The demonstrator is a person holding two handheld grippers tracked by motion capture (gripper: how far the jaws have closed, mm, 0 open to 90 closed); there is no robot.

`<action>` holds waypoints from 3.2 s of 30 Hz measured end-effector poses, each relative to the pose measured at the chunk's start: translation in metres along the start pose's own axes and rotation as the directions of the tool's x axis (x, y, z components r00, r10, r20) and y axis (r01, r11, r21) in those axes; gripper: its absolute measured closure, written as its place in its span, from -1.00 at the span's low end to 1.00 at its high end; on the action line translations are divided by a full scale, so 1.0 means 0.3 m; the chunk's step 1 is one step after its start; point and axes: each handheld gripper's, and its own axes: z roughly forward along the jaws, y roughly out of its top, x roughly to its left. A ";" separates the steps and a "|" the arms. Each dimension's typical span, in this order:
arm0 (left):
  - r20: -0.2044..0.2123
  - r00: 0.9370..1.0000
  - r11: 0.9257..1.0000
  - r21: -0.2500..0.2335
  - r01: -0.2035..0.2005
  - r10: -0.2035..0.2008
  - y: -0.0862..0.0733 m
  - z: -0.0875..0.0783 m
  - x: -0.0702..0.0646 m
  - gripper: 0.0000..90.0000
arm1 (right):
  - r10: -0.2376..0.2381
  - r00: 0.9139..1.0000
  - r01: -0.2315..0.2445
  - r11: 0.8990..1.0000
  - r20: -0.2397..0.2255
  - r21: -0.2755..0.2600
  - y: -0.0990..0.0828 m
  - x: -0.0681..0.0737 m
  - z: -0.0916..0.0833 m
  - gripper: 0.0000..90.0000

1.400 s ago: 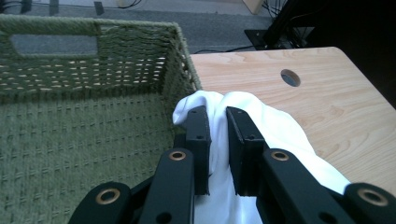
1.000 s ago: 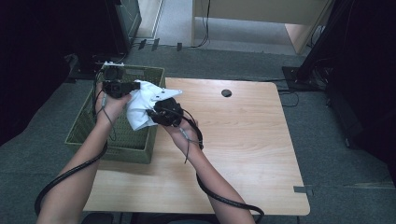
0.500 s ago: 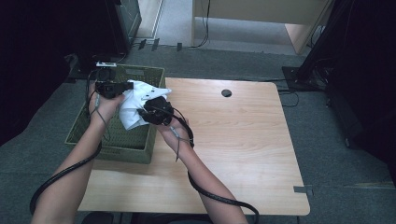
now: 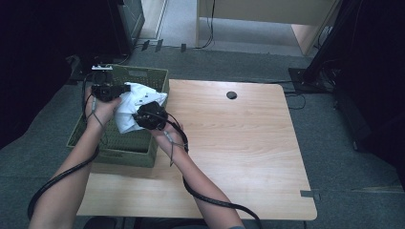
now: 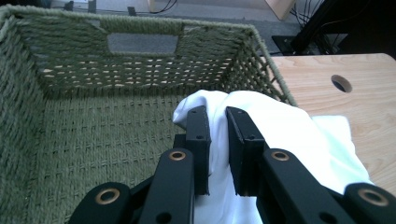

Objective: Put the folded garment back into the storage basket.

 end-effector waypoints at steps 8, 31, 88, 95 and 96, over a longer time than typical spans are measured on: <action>-0.009 1.000 1.000 0.014 0.007 -0.007 -0.020 0.025 0.028 0.79 | 0.005 1.000 -0.005 1.000 0.004 0.016 -0.013 0.003 0.035 0.65; -0.147 0.988 0.988 0.156 -0.014 0.037 -0.116 0.159 0.130 0.38 | 0.005 1.000 -0.004 0.996 -0.011 0.090 -0.027 0.010 0.070 -0.08; -0.001 0.997 0.992 0.097 -0.081 0.081 -0.161 0.012 -0.112 -0.17 | -0.048 0.996 0.049 0.999 -0.071 0.004 -0.155 -0.166 -0.100 -0.22; 0.036 0.997 0.992 0.103 -0.068 0.065 -0.176 -0.006 -0.149 -0.17 | -0.053 0.997 0.053 0.999 -0.064 0.007 -0.182 -0.191 -0.122 -0.22; 0.046 0.997 0.993 0.104 -0.062 0.058 -0.177 -0.007 -0.153 -0.16 | -0.052 0.997 0.053 0.999 -0.063 0.010 -0.185 -0.194 -0.123 -0.22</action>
